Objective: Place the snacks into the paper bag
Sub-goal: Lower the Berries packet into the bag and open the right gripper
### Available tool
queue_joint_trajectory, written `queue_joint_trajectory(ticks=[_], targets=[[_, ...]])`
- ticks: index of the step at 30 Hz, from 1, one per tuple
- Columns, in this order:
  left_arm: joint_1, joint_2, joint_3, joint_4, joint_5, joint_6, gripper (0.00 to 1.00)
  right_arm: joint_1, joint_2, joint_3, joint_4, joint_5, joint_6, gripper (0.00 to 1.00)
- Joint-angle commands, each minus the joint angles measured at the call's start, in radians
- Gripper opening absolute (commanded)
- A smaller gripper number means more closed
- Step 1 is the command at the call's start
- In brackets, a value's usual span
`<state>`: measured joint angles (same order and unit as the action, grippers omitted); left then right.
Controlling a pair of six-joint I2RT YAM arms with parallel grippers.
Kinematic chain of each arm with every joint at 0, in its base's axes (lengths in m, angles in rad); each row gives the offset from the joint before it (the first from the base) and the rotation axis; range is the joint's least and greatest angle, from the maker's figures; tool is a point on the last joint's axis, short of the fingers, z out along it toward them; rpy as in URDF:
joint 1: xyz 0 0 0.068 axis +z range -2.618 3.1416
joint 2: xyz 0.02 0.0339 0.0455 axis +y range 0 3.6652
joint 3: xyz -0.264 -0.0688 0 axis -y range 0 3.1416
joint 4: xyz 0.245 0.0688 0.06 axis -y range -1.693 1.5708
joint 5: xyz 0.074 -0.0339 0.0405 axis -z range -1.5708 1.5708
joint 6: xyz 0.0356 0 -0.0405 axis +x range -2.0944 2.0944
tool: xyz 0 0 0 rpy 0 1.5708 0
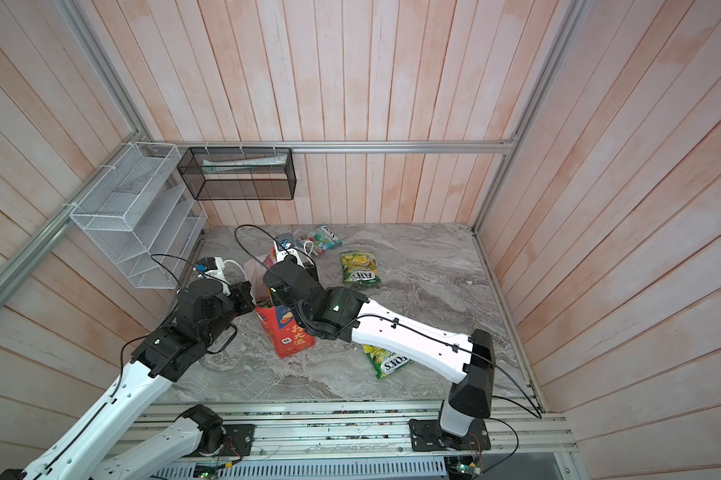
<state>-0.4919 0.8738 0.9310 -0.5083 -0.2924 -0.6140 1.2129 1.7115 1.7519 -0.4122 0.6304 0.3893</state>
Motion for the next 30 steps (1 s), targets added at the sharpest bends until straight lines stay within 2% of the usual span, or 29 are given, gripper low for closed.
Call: queue_joint_trajectory(ticks=[1, 6, 13, 15, 17, 22, 26, 30], targets=[[0.000, -0.011, 0.006, 0.031, -0.022, -0.001, 0.00, 0.001, 0.052, 0.070, -0.063, -0.043, 0.031, 0.00], [0.000, -0.015, 0.007, 0.034, -0.017, 0.002, 0.00, 0.002, 0.127, 0.140, -0.116, -0.076, 0.044, 0.00], [0.000, -0.012, 0.008, 0.034, -0.015, 0.003, 0.00, 0.000, 0.170, 0.155, -0.136, -0.124, 0.063, 0.00], [0.000, -0.012, 0.007, 0.034, -0.018, 0.002, 0.00, 0.000, 0.174, 0.162, -0.138, -0.139, 0.063, 0.10], [0.000, -0.012, 0.007, 0.035, -0.018, 0.003, 0.00, 0.000, 0.170, 0.167, -0.142, -0.152, 0.063, 0.24], [0.000, -0.009, 0.007, 0.034, -0.019, 0.003, 0.00, 0.003, 0.122, 0.160, -0.133, -0.191, 0.044, 0.48], [0.001, -0.006, 0.009, 0.030, -0.022, 0.002, 0.00, 0.007, 0.056, 0.118, -0.131, -0.201, 0.042, 0.57], [0.000, -0.010, 0.011, 0.027, -0.024, 0.003, 0.00, 0.010, -0.064, -0.006, -0.090, -0.186, 0.036, 0.63]])
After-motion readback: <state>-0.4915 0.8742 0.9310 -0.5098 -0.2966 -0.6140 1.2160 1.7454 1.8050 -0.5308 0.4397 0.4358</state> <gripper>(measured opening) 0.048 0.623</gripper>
